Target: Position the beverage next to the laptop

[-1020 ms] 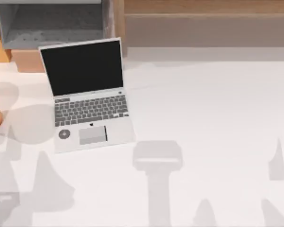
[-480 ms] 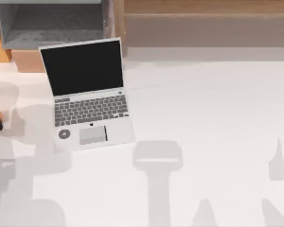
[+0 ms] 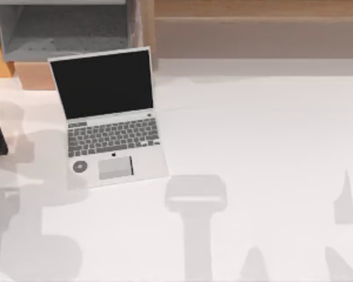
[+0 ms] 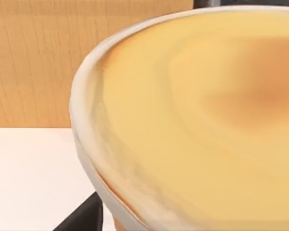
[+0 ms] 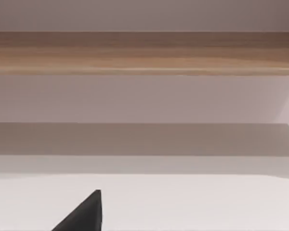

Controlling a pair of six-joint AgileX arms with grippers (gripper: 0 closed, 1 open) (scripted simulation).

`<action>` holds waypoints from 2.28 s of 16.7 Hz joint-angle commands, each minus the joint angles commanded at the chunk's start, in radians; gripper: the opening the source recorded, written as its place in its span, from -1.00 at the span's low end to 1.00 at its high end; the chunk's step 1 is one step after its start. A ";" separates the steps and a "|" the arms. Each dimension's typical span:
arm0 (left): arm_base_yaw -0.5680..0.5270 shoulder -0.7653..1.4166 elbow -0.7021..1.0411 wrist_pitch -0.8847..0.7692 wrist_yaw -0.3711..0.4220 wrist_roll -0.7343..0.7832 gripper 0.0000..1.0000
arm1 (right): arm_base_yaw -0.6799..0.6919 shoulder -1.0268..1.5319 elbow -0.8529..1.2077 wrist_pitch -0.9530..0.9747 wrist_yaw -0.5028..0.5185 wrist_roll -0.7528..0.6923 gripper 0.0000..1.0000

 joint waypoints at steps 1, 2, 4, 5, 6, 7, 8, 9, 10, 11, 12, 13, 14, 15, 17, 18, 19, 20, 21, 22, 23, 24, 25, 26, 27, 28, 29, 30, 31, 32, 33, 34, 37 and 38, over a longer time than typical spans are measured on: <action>0.000 0.000 0.000 0.000 0.000 0.000 0.70 | 0.000 0.000 0.000 0.000 0.000 0.000 1.00; 0.000 0.000 0.000 0.000 0.000 0.000 0.55 | 0.000 0.000 0.000 0.000 0.000 0.000 1.00; 0.000 0.000 0.000 0.000 0.000 0.000 0.25 | 0.000 0.000 0.000 0.000 0.000 0.000 1.00; 0.000 0.000 0.000 0.000 0.000 0.000 0.10 | 0.000 0.000 0.000 0.000 0.000 0.000 1.00; 0.000 0.000 0.000 0.000 0.000 0.000 -0.06 | 0.000 0.000 0.000 0.000 0.000 0.000 1.00; 0.000 0.000 0.000 0.000 0.000 0.000 -0.21 | 0.000 0.000 0.000 0.000 0.000 0.000 1.00; 0.000 0.000 0.000 0.000 0.000 0.000 -0.36 | 0.000 0.000 0.000 0.000 0.000 0.000 1.00; 0.000 0.000 0.000 0.000 0.000 0.000 -0.51 | 0.000 0.000 0.000 0.000 0.000 0.000 1.00; 0.000 0.000 0.000 0.000 0.000 0.000 -0.66 | 0.000 0.000 0.000 0.000 0.000 0.000 1.00; 0.000 0.000 0.000 0.000 0.000 0.000 -0.81 | 0.000 0.000 0.000 0.000 0.000 0.000 1.00; 0.000 0.000 0.000 0.000 0.000 0.000 -0.96 | 0.000 0.000 0.000 0.000 0.000 0.000 1.00; 0.000 0.000 0.000 0.000 0.000 0.000 -1.00 | 0.000 0.000 0.000 0.000 0.000 0.000 1.00; 0.000 0.000 0.000 0.000 0.000 0.000 -1.00 | 0.000 0.000 0.000 0.000 0.000 0.000 1.00; 0.000 0.000 0.000 0.000 0.000 0.000 -1.00 | 0.000 0.000 0.000 0.000 0.000 0.000 1.00; 0.000 0.000 0.000 0.000 0.000 0.000 -1.00 | 0.000 0.000 0.000 0.000 0.000 0.000 1.00; 0.000 0.000 0.000 0.000 0.000 0.000 -1.00 | 0.000 0.000 0.000 0.000 0.000 0.000 1.00; 0.000 0.000 0.000 0.000 0.000 0.000 -1.00 | 0.000 0.000 0.000 0.000 0.000 0.000 1.00; 0.000 0.000 0.000 0.000 0.000 0.000 -1.00 | 0.000 0.000 0.000 0.000 0.000 0.000 1.00; 0.001 0.000 -0.001 0.000 0.000 0.002 -1.00 | 0.000 0.000 0.000 0.000 0.000 0.000 1.00; 0.001 -0.004 -0.001 -0.004 0.000 0.002 -1.00 | 0.000 0.000 0.000 0.000 0.000 0.000 1.00; 0.001 -0.017 0.000 -0.017 -0.001 0.002 -1.00 | 0.000 0.000 0.000 0.000 0.000 0.000 1.00; 0.001 -0.035 0.000 -0.037 -0.001 0.002 -1.00 | 0.000 0.000 0.000 0.000 0.000 0.000 1.00; 0.001 -0.054 0.002 -0.057 -0.001 0.002 -1.00 | 0.000 0.000 0.000 0.000 0.000 0.000 1.00; 0.001 -0.063 0.002 -0.066 -0.001 0.002 -1.00 | 0.000 0.000 0.000 0.000 0.000 0.000 1.00; 0.001 -0.063 0.002 -0.067 -0.001 0.002 -1.00 | 0.000 0.000 0.000 0.000 0.000 0.000 1.00; 0.001 -0.063 0.002 -0.067 -0.001 0.002 -1.00 | 0.000 0.000 0.000 0.000 0.000 0.000 1.00; 0.001 -0.060 0.000 -0.065 -0.001 0.003 -1.00 | 0.000 0.000 0.000 0.000 0.000 0.000 1.00; 0.001 -0.060 0.000 -0.065 -0.001 0.003 -1.00 | 0.000 0.000 0.000 0.000 0.000 0.000 1.00; -0.009 -0.068 0.007 -0.061 -0.005 0.002 -1.00 | 0.000 0.000 0.000 0.000 0.000 0.000 1.00; -0.028 -0.078 0.015 -0.059 -0.014 -0.002 -1.00 | 0.000 0.000 0.000 0.000 0.000 0.000 1.00; -0.058 -0.090 0.020 -0.062 -0.027 -0.007 -1.00 | 0.000 0.000 0.000 0.000 0.000 0.000 1.00; -0.098 -0.100 0.023 -0.070 -0.043 -0.014 -1.00 | 0.000 0.000 0.000 0.000 0.000 0.000 1.00; -0.275 -0.123 0.026 -0.112 -0.114 -0.044 -1.00 | 0.000 0.000 0.000 0.000 0.000 0.000 1.00; -0.353 -0.127 0.031 -0.131 -0.143 -0.056 -1.00 | 0.000 0.000 0.000 0.000 0.000 0.000 1.00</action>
